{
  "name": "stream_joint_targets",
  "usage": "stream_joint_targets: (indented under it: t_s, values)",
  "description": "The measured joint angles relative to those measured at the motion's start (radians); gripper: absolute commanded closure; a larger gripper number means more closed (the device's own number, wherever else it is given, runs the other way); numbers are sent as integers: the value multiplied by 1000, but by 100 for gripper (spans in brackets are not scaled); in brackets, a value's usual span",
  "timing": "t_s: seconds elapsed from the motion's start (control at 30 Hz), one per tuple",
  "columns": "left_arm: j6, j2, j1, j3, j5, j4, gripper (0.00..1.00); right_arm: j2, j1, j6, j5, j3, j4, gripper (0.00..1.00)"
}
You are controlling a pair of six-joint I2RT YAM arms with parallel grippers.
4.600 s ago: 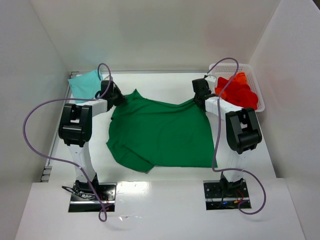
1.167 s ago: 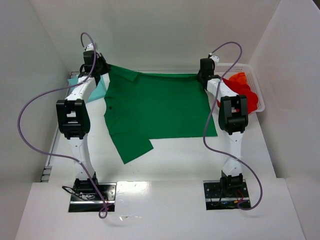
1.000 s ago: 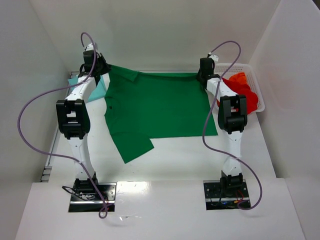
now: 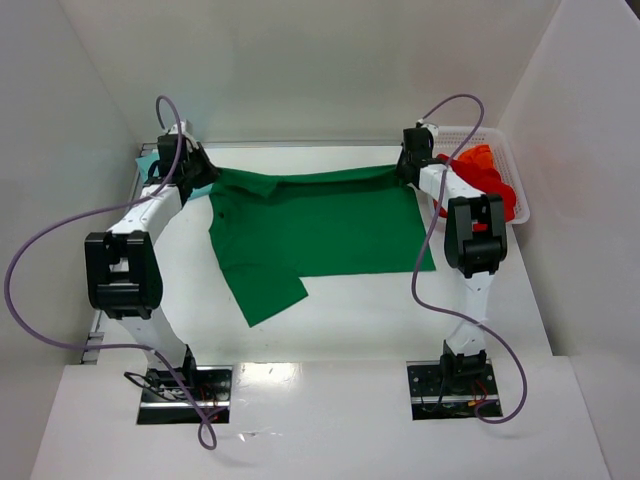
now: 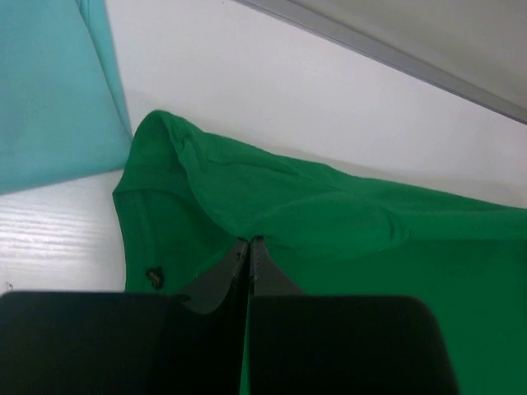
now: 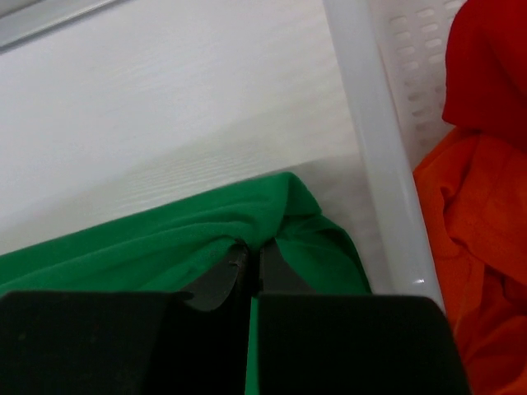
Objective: Fold and stack the t-shirts
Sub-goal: Grap the side of the flattened tshirt furthest away from the robot with both arms, then fold the flattened tshirt in 1/3 of the way
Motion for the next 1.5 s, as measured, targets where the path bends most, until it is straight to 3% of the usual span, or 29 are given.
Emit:
stream_joint_targets:
  t_s: [0.33, 0.9, 1.23, 1.5]
  values:
    - [-1, -56, 0, -77, 2, -23, 100, 1, -17, -82, 58, 77, -113, 100]
    - [-17, -56, 0, -84, 5, -36, 100, 89, -18, -226, 44, 266, -136, 100]
    - [-16, -100, 0, -121, 7, -61, 100, 121, -18, -239, 14, 254, -140, 100]
    - [-16, -121, 0, -155, 23, -76, 100, 85, -17, -223, -6, 116, -134, 100]
